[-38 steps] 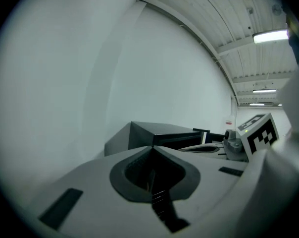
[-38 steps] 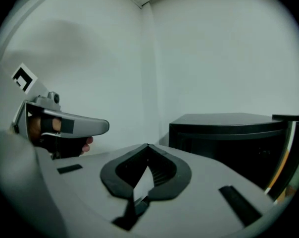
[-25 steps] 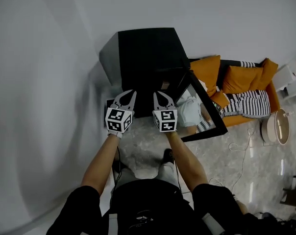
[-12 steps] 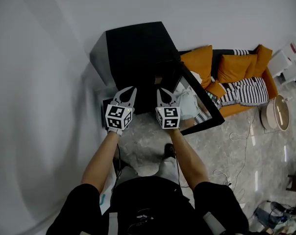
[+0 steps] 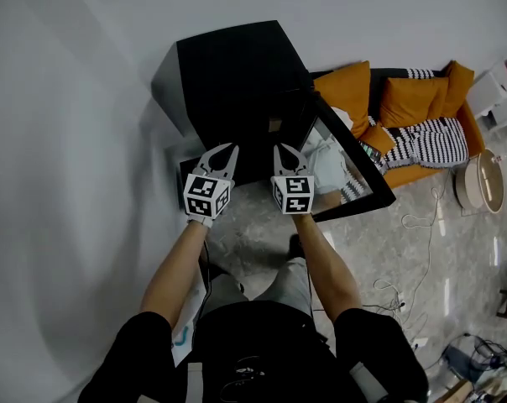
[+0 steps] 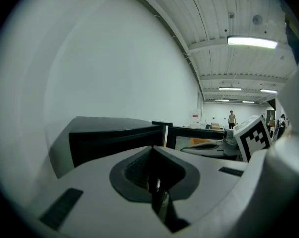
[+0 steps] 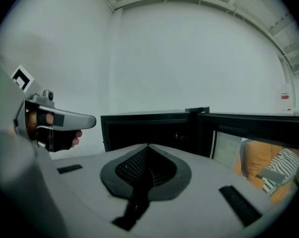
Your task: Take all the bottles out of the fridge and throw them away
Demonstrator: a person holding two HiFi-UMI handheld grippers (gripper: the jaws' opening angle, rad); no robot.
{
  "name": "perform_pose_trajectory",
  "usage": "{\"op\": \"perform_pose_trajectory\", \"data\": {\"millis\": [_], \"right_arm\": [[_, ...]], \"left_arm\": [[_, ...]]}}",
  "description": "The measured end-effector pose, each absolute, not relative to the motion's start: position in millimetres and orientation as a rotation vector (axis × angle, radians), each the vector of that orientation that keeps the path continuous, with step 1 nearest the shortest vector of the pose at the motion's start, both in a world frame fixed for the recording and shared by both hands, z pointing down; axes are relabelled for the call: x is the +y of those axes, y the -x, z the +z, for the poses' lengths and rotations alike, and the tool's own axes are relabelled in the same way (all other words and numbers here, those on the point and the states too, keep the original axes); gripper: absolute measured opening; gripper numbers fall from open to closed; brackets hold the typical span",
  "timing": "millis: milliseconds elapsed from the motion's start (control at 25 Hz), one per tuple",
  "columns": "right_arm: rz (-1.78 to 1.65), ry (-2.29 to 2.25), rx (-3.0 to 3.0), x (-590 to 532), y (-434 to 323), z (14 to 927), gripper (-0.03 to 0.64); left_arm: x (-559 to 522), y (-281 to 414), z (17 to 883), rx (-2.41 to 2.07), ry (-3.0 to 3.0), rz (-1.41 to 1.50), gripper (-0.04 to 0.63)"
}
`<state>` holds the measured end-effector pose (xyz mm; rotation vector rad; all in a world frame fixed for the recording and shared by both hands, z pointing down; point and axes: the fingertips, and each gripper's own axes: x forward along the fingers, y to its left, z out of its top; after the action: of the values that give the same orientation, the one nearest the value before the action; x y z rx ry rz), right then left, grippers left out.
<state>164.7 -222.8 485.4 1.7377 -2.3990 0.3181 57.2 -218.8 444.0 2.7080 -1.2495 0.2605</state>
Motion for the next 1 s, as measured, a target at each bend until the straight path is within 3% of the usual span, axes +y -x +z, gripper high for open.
{"op": "perform_pose_trajectory", "data": {"millis": [800,1000], "right_arm": [[0.282,-1.872,-2.341,-255.4,-177.4,640.6,0.009],[0.332,-1.903,-2.290,-315.2,-184.3,673.6,0.199]], "left_arm": [[-235.3,-67.5,587.0,-1.169,-2.786,0.231,0.000],[-249.1,-57.8,601.1,-1.221,-2.792,0.228,0.000]]}}
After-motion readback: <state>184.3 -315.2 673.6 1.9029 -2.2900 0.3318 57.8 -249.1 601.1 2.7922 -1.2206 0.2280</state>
